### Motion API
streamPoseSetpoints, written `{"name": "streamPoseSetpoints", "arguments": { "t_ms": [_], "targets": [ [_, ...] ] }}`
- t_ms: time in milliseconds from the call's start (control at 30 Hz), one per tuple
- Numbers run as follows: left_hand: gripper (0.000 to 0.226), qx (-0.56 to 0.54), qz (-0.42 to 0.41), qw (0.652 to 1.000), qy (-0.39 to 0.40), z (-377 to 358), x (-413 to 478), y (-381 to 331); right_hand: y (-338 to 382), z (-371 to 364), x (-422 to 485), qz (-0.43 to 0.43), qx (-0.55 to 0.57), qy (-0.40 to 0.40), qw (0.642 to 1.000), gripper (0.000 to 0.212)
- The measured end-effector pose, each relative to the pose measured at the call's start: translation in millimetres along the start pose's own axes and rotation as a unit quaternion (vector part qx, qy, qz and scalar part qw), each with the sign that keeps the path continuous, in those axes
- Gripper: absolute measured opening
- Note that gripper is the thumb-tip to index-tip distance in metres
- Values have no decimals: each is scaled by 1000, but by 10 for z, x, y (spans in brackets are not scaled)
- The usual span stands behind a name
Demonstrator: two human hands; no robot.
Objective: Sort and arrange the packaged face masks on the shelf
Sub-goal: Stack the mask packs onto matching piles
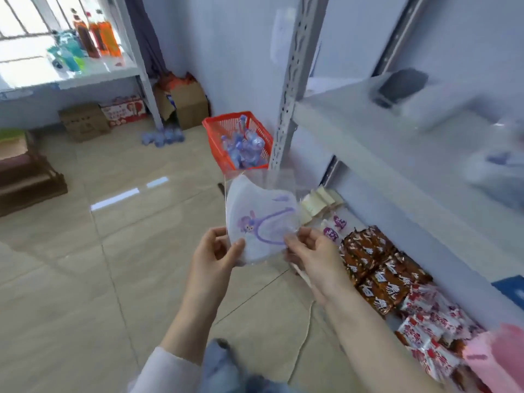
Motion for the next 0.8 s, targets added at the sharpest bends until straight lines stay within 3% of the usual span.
{"name": "streamPoseSetpoints", "arguments": {
  "t_ms": [200, 367, 433, 633, 800],
  "targets": [
    [12, -9, -96, 971, 218, -870, 732, -583, 715, 505, 62, 83, 80, -178, 977, 12],
    [17, 6, -89, 925, 370, -1591, 947, -653, 801, 844, -126, 81, 116, -340, 930, 34],
    [14, 28, -91, 905, 414, -1866, 900, -569, 762, 997, -250, 80, 126, -397, 906, 39],
    [15, 70, -116, 845, 518, -2626, 536, -513, 778, 1598, -620, 89, 94, -522, 843, 18],
    [15, 74, -128, 824, 547, -3460, 332, -847, 1173, 2317, -710, 150, 87, -570, 803, 18]
  ]
}}
Point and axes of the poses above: each hand's wrist, its own x-axis towards the middle knuckle, its own z-axis out of the back of the hand, y = z × x, the point moved 3 cm from there along x, towards the middle knuckle, and after that the axes turned 3 degrees about -z, right-handed, at the moved point
